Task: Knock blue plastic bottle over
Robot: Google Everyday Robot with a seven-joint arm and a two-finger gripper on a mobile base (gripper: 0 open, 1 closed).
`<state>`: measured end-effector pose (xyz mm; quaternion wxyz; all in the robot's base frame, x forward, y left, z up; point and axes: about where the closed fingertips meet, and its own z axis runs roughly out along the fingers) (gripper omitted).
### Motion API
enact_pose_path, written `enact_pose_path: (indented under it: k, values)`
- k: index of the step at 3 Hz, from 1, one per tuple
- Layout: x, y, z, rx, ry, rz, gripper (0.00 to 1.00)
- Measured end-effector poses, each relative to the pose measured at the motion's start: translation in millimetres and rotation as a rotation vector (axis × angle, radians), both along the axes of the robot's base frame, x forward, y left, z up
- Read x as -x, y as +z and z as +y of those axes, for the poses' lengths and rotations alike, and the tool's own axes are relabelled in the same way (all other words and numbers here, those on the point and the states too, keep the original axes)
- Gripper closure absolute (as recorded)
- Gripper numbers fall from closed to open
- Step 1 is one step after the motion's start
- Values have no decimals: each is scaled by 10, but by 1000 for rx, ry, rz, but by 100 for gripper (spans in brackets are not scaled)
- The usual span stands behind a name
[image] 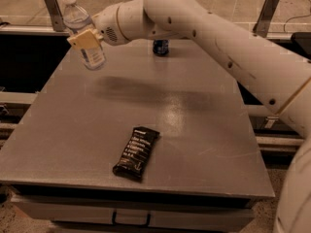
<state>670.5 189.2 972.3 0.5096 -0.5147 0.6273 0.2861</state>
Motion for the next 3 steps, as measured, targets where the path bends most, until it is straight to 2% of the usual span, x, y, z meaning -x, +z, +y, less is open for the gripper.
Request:
enact_pose_path:
  k: [1,2,3]
  values:
    - [207,283,-347,170,-7,-27,100]
    - [273,345,-620,380,-27,-47,100]
    - [338,258,-757,604,-7,-55,100]
